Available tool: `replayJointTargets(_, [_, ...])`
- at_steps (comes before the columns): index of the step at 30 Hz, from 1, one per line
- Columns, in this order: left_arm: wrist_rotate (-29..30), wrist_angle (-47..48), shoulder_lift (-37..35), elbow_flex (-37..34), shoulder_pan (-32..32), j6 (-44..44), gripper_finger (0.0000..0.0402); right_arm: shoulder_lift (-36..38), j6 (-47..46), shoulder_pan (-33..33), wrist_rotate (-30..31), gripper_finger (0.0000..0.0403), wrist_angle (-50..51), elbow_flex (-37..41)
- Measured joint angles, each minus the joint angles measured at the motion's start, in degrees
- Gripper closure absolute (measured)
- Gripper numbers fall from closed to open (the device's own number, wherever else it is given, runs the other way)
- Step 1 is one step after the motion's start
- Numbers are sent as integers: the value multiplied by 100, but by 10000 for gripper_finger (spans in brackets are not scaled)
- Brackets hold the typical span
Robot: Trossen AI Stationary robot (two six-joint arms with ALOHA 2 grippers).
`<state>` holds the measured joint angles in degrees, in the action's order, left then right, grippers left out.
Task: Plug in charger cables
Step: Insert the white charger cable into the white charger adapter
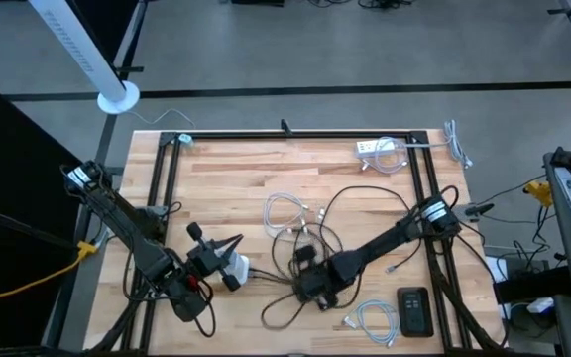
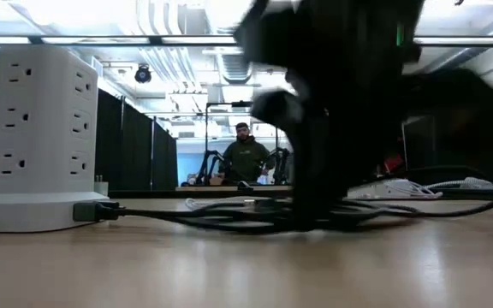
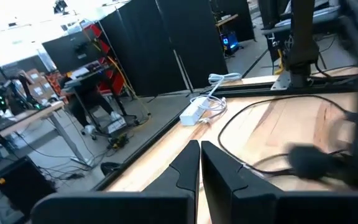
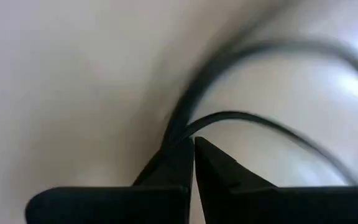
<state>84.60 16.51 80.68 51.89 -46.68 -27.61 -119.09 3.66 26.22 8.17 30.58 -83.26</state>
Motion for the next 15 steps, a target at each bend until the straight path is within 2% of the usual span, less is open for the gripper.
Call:
replayJointTargets(4, [0,-4,-4,36,2,76,402,29,168,1,-870,403,-727,-560])
replayJointTargets(6, [-16,-4,-4,65,-4,76,402,30,378,-91,-928,403,-925,-789])
replayJointTargets(8, [-115,-22,-14,98,-31,64,402,82,574,-217,-567,403,-415,-998])
replayJointTargets(13, [-158,-36,-22,182,-120,51,402,409,484,-713,912,403,1224,-1168])
replayJointTargets(15, [-164,-28,-22,178,-118,-28,402,463,380,-1021,866,403,1317,-1026])
